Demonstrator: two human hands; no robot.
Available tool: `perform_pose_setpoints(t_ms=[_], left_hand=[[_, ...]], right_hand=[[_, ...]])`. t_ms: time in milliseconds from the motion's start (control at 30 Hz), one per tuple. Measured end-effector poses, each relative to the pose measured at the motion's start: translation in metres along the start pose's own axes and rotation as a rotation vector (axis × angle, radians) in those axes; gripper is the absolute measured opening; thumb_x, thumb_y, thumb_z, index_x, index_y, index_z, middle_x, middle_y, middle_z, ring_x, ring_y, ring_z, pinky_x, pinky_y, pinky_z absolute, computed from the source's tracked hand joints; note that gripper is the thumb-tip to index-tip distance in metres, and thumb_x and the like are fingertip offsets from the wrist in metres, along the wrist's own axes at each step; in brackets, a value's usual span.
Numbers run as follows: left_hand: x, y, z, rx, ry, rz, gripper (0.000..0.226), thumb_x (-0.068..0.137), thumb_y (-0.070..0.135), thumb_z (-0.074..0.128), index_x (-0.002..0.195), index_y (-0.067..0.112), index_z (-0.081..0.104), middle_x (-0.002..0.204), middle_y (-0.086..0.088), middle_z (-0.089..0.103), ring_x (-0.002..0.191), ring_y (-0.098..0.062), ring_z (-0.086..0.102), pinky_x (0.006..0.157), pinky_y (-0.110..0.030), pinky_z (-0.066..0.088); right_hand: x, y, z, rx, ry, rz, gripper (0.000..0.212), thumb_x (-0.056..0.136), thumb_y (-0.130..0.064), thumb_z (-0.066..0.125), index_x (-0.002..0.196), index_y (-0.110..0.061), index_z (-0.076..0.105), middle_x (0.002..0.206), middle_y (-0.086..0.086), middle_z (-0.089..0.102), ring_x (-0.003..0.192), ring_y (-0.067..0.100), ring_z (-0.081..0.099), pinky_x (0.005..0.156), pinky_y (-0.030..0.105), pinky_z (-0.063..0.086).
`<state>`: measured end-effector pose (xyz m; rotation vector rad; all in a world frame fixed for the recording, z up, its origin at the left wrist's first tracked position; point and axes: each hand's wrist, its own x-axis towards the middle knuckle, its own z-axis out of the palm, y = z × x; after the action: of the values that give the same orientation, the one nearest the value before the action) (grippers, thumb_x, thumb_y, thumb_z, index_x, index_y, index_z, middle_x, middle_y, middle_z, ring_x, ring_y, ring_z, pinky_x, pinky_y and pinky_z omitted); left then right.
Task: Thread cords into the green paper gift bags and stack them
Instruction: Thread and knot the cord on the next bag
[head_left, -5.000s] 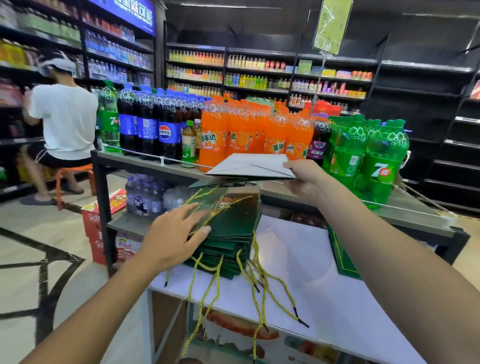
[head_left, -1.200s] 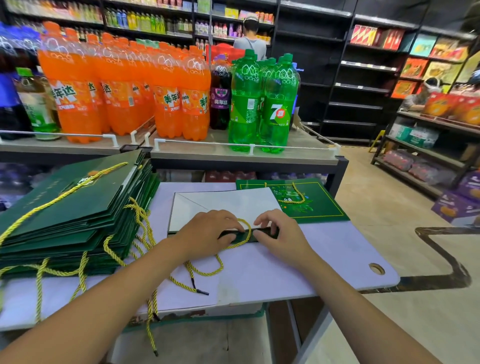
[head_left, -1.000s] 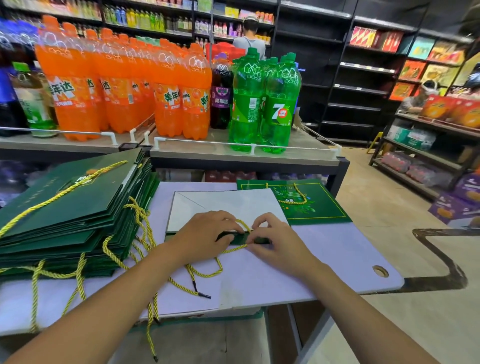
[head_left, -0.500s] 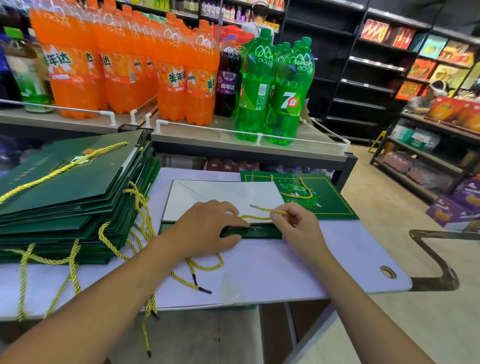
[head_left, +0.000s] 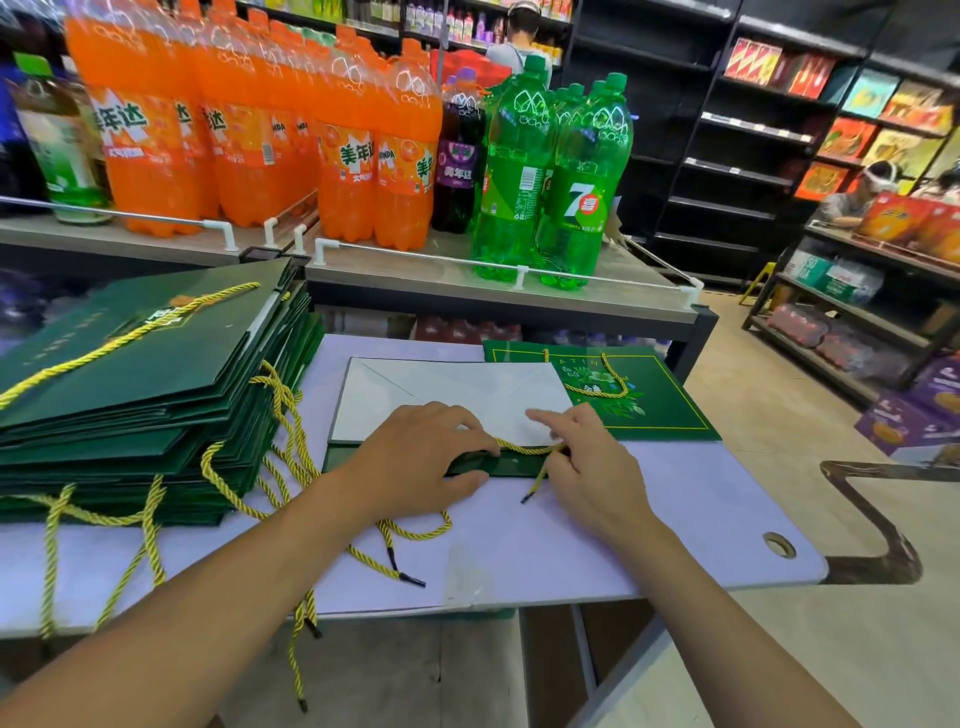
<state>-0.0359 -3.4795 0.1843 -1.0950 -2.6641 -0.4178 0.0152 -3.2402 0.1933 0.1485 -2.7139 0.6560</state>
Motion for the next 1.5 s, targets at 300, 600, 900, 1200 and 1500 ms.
perform_pose_setpoints(t_ms=[300, 600, 900, 1200, 1500], left_hand=[[0.000, -0.001, 0.000, 0.011, 0.003, -0.034, 0.053, 0.093, 0.060, 0.046, 0.142, 0.041, 0.051, 0.134, 0.019, 0.056, 0.120, -0.009, 0.051, 0.099, -0.033, 0.043], [0.000, 0.002, -0.002, 0.071, -0.032, -0.029, 0.047, 0.099, 0.062, 0.046, 0.144, 0.046, 0.049, 0.141, 0.011, 0.051, 0.125, -0.014, 0.049, 0.099, -0.035, 0.039], [0.002, 0.001, -0.002, 0.068, -0.052, -0.028, 0.044, 0.102, 0.061, 0.038, 0.143, 0.050, 0.049, 0.137, 0.017, 0.052, 0.120, -0.013, 0.049, 0.095, -0.035, 0.041], [0.001, 0.002, -0.006, 0.064, -0.073, -0.026, 0.051, 0.102, 0.062, 0.026, 0.144, 0.045, 0.051, 0.138, 0.016, 0.053, 0.118, -0.013, 0.050, 0.095, -0.037, 0.044], [0.002, 0.001, -0.004, 0.053, -0.074, -0.033, 0.071, 0.093, 0.067, 0.007, 0.144, 0.045, 0.052, 0.137, 0.015, 0.054, 0.116, -0.012, 0.050, 0.094, -0.037, 0.045]], right_hand=[[-0.004, 0.004, -0.014, 0.255, -0.042, -0.193, 0.039, 0.074, -0.014, 0.056, 0.098, -0.033, 0.079, 0.113, -0.017, 0.061, 0.073, 0.007, 0.054, 0.067, 0.021, 0.041], [-0.011, 0.014, -0.030, -0.005, -0.286, -0.456, 0.017, 0.088, -0.056, 0.074, 0.097, -0.042, 0.080, 0.114, -0.023, 0.061, 0.109, 0.008, 0.055, 0.093, 0.041, 0.044], [0.012, -0.017, -0.044, 0.189, -0.267, -0.270, 0.019, 0.106, -0.010, 0.053, 0.117, -0.020, 0.064, 0.091, -0.008, 0.074, 0.067, 0.013, 0.070, 0.068, 0.028, 0.056], [0.047, -0.023, -0.048, -0.107, -0.458, -0.241, 0.009, 0.096, -0.017, 0.069, 0.094, -0.024, 0.074, 0.071, -0.012, 0.069, 0.069, 0.009, 0.066, 0.065, 0.024, 0.052], [0.060, -0.034, -0.048, -0.317, -0.554, -0.326, 0.014, 0.099, -0.015, 0.060, 0.098, -0.022, 0.072, 0.086, -0.007, 0.072, 0.077, 0.005, 0.066, 0.067, 0.016, 0.046]])
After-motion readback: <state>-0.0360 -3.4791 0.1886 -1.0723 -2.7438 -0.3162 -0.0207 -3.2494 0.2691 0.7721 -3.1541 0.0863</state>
